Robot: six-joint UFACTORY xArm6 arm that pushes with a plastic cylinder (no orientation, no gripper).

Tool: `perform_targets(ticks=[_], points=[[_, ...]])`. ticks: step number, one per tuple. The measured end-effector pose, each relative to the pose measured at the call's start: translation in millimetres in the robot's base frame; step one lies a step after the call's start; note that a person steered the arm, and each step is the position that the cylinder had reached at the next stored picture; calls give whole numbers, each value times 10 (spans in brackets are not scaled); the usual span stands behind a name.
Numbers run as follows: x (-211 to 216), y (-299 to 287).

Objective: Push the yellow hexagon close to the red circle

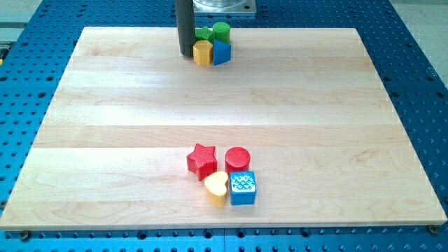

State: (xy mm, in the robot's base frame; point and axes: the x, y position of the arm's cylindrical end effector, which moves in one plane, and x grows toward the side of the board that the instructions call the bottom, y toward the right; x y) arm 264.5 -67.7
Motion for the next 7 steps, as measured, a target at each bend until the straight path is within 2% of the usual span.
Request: perform_targets(ticks=[5, 6, 7], points=[[-15, -11], [-148, 115], [-66, 395]])
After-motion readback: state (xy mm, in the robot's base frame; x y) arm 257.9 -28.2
